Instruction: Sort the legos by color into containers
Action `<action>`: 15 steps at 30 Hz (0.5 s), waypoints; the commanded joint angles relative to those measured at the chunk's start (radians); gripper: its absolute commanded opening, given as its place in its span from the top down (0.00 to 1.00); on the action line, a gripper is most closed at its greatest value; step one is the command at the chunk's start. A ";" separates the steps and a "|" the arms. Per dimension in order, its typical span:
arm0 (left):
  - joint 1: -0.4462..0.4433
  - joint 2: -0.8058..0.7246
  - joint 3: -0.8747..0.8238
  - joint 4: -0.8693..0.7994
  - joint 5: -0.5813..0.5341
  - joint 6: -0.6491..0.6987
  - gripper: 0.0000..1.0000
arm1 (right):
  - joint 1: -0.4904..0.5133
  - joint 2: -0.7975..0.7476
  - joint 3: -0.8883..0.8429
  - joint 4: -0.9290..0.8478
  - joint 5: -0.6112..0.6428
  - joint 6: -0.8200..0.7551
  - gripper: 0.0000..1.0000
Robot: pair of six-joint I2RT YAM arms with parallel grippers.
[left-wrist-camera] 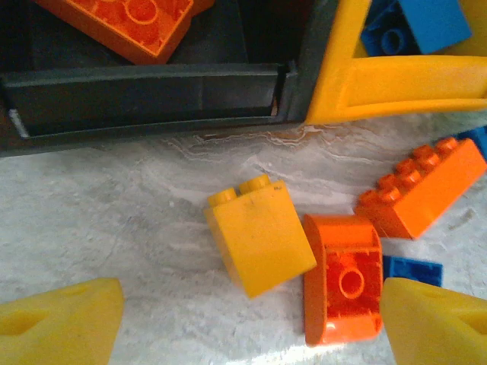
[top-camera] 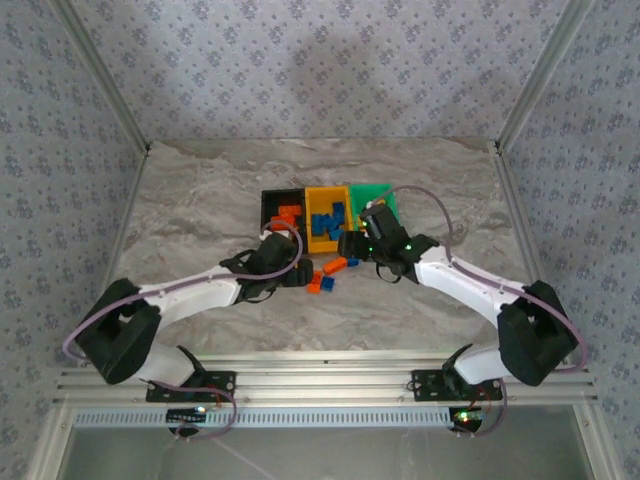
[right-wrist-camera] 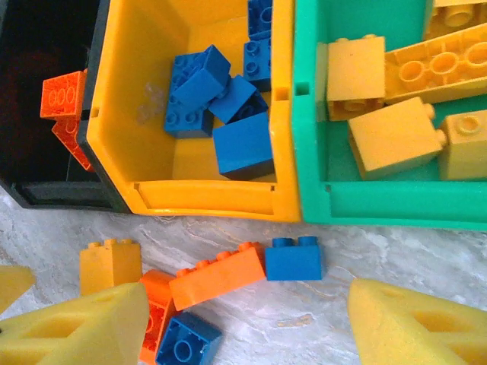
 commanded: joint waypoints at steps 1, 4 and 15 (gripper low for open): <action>0.013 0.058 0.041 0.065 0.008 0.012 0.17 | -0.012 -0.058 -0.021 0.001 0.024 0.016 0.28; 0.030 0.107 0.046 0.097 0.022 0.002 0.20 | -0.016 -0.081 -0.031 0.002 0.026 0.012 0.28; 0.044 0.176 0.033 0.108 0.053 -0.012 0.44 | -0.028 -0.111 -0.050 0.003 0.023 0.008 0.28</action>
